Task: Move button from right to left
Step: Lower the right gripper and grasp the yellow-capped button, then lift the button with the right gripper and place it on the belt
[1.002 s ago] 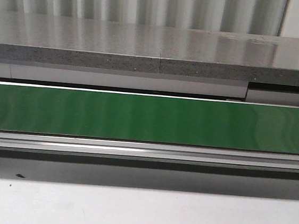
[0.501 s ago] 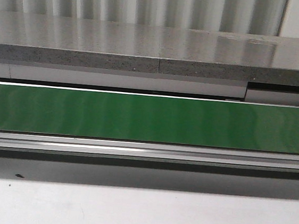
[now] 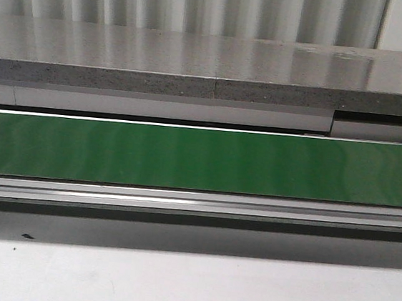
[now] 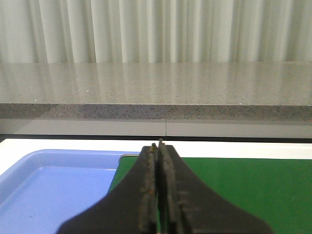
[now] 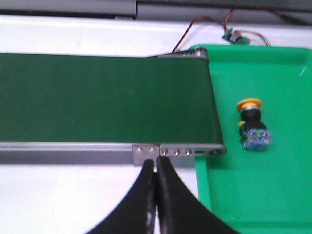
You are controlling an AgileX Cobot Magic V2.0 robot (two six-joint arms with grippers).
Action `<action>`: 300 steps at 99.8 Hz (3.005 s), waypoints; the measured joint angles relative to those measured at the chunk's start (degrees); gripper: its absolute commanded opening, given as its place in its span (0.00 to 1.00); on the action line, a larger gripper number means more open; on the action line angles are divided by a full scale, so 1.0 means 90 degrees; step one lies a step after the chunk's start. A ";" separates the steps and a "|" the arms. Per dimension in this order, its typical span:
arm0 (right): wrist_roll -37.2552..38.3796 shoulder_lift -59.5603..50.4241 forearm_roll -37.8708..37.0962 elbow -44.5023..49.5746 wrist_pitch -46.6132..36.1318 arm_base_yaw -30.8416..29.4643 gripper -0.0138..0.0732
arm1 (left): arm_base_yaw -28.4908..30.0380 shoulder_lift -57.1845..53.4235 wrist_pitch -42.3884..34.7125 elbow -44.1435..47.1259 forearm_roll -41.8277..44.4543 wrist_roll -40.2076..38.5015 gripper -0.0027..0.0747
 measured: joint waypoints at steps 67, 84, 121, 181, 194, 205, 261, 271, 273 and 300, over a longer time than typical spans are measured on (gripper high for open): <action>0.0000 0.1898 0.0158 -0.0329 0.1366 0.0000 0.82 | 0.0000 0.0000 0.0000 0.0000 0.0000 0.0000 0.01; 0.0000 0.2411 0.0113 -0.1031 0.1641 0.0000 0.82 | 0.0000 0.0000 0.0000 0.0000 0.0000 0.0000 0.01; 0.0000 0.3858 -0.0080 -0.2531 0.1905 -0.1493 0.82 | 0.0000 0.0000 0.0000 0.0000 0.0000 0.0000 0.01; -0.0766 0.7044 0.0104 -0.4259 0.1881 -0.2870 0.82 | 0.0000 0.0000 0.0000 0.0000 0.0000 0.0000 0.01; -0.1203 0.7634 0.0204 -0.4530 0.1881 -0.2870 0.82 | 0.0000 0.0000 0.0000 0.0000 0.0000 0.0000 0.01; -0.1504 0.8060 0.0214 -0.4738 0.1869 -0.2870 0.82 | 0.0000 0.0000 0.0000 0.0000 0.0000 0.0000 0.01; -0.2249 0.8978 0.0214 -0.5118 0.1662 -0.2870 0.60 | 0.0000 0.0000 0.0000 0.0000 0.0000 0.0000 0.01; -0.2249 0.8989 0.0214 -0.5129 0.1652 -0.2870 0.42 | 0.0000 0.0000 0.0000 0.0000 0.0000 0.0000 0.01; -0.2261 0.8989 0.0214 -0.5129 0.1652 -0.2870 0.40 | 0.0000 0.0000 0.0000 0.0000 0.0000 0.0000 0.01; -0.2261 0.8920 0.0229 -0.5308 0.1792 -0.2870 0.40 | 0.0000 0.0000 0.0000 0.0000 0.0000 0.0000 0.01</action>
